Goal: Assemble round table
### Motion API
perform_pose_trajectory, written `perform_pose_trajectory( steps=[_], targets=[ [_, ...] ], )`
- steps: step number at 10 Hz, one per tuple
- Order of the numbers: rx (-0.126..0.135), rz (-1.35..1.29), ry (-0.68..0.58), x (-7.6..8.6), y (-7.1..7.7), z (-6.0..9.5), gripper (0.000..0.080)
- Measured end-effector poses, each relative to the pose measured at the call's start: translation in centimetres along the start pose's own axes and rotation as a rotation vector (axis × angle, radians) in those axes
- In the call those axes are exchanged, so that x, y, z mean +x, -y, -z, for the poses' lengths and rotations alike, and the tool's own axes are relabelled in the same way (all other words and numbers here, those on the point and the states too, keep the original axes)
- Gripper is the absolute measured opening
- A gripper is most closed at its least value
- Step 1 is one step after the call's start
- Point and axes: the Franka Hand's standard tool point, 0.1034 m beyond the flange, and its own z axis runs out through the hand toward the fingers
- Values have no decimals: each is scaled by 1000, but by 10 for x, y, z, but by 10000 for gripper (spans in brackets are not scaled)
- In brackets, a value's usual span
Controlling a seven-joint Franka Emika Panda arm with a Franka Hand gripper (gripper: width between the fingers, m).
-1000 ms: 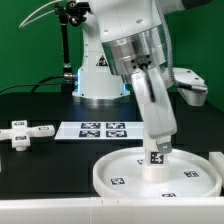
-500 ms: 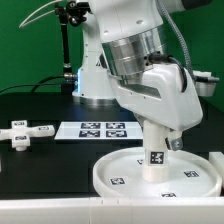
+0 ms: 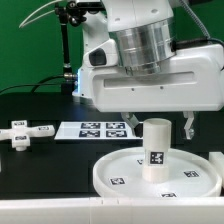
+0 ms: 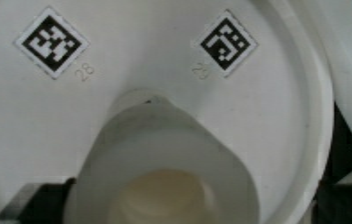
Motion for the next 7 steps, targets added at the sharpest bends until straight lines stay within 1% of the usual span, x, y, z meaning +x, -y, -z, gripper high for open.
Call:
perform_pose_trajectory(
  steps=[4, 5, 7],
  targets=[
    [-5, 305, 0, 1, -2, -2, 649],
    [-22, 446, -16, 3, -3, -2, 649],
    [-50, 664, -33, 1, 3, 0, 649]
  ],
)
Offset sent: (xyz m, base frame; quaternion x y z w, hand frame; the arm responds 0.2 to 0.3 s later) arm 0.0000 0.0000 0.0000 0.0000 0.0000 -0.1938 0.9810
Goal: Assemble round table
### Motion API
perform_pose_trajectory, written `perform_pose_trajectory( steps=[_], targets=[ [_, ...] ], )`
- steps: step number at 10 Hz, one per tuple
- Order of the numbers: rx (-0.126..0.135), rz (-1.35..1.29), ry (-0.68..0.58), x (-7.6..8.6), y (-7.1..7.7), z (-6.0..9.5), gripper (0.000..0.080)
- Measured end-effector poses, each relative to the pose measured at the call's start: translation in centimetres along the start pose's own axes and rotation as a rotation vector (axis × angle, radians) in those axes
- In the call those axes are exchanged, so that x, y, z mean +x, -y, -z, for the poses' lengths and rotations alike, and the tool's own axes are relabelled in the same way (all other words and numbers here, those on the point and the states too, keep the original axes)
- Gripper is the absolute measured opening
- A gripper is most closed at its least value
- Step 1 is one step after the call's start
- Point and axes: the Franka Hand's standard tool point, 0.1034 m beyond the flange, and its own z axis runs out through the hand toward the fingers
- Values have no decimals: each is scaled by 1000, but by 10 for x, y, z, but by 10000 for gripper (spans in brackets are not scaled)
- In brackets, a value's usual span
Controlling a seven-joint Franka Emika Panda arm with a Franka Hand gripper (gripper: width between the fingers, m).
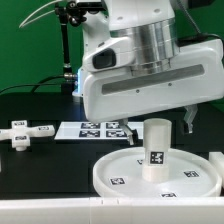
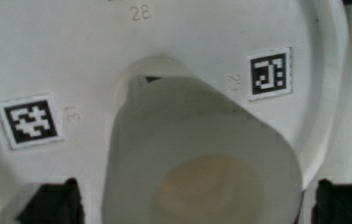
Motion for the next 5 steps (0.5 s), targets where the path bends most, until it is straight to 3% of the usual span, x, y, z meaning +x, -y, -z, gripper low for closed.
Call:
perform_pose_trajectory(
  steps=[5],
  targets=[
    [-10, 378, 5, -1, 0, 0, 649]
  ],
)
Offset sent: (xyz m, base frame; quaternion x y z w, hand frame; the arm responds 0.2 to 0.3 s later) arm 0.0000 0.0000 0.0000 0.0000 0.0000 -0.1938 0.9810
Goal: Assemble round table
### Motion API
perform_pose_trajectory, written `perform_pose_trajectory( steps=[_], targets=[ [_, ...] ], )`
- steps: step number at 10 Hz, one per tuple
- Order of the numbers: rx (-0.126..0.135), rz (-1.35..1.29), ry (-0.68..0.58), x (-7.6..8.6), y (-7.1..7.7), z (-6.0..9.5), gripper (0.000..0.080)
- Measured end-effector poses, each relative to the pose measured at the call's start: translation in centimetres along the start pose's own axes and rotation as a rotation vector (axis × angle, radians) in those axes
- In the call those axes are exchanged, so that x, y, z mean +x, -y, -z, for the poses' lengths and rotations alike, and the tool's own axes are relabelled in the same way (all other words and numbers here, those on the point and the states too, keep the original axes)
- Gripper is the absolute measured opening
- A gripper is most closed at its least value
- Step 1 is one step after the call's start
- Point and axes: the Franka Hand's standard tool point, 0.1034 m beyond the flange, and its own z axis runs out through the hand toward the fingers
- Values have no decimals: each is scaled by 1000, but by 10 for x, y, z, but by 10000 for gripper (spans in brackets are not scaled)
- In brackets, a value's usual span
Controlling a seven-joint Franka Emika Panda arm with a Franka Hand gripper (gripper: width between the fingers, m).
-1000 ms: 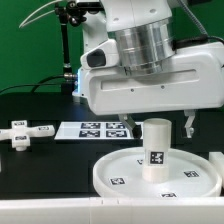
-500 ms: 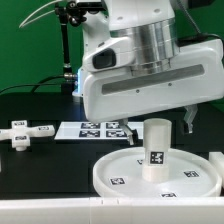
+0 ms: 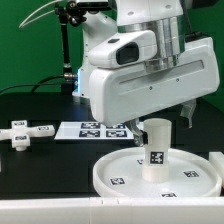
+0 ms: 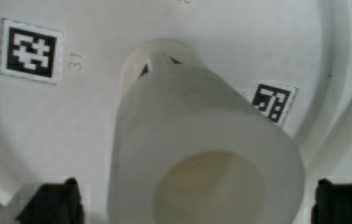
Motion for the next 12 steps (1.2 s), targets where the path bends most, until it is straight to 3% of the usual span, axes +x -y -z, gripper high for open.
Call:
perform_pose_trajectory(
  steps=[3, 6, 12],
  targets=[
    [-6, 215, 7, -2, -3, -1, 649],
    [-46, 592, 14, -6, -1, -4, 649],
    [-69, 926, 58, -8, -1, -6, 649]
  ],
)
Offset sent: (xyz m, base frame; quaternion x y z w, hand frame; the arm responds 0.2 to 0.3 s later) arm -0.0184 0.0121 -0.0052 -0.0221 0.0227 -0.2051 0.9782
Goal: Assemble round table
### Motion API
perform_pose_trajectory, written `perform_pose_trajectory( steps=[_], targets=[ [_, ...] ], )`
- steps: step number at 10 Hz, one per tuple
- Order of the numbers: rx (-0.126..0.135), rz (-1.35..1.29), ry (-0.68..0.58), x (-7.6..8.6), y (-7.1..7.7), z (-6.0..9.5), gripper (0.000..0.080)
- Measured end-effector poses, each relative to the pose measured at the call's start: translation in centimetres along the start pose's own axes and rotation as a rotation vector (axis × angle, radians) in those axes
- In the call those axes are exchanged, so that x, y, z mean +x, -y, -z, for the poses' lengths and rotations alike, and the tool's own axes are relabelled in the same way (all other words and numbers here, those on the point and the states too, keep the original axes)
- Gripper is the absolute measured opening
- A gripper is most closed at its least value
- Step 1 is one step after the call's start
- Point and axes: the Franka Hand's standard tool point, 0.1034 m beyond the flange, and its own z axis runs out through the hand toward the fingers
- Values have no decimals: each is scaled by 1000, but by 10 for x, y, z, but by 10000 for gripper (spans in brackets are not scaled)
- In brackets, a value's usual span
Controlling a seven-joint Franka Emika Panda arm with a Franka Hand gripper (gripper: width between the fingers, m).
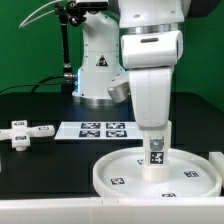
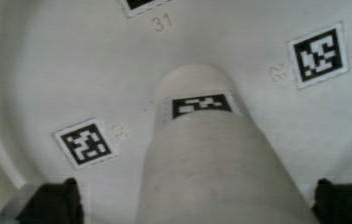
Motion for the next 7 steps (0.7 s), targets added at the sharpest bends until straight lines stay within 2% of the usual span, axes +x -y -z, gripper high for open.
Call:
perform_pose_trajectory(
  steps=[3, 5, 6, 7],
  targets=[
    [-4, 179, 34, -2, -1, 0, 649],
    [-5, 173, 37, -1, -1, 1, 649],
    [-6, 172, 37, -1, -1, 1, 516],
    [-4, 170, 38, -2, -1, 0, 516]
  ],
)
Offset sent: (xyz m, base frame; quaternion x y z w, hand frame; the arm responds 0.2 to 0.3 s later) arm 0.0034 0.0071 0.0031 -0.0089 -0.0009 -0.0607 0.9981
